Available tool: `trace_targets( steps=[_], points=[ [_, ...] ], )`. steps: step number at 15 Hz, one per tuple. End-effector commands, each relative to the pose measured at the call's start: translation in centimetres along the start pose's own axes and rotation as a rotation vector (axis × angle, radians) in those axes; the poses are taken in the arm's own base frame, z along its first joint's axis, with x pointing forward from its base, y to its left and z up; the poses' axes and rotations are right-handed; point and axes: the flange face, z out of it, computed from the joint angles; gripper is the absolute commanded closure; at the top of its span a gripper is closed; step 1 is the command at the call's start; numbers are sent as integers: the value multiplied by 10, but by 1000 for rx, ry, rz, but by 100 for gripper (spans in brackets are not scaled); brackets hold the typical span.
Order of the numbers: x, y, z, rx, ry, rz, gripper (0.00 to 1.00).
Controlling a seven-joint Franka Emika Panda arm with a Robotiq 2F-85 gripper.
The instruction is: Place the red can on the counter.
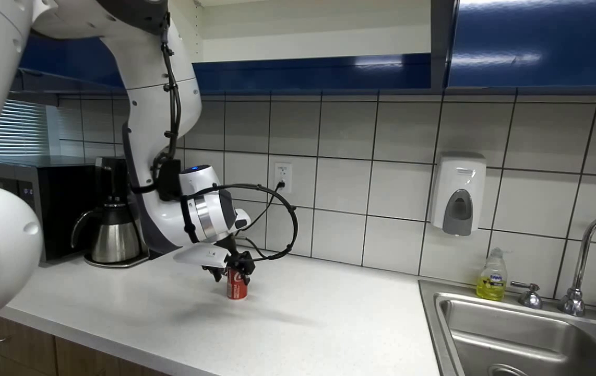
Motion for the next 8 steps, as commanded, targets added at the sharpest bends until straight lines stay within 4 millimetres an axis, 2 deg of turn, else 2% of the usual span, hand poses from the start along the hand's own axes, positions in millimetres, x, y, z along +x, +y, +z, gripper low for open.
trace_targets(
  steps=[1, 3, 6, 8],
  points=[
    [-11, -4, -44, -2, -15, 9, 0],
    [-24, -12, -71, 7, -39, 3, 0],
    [-43, -39, -107, 32, -129, -5, 0],
    [-49, -55, -139, 52, -192, -13, 0]
  ],
)
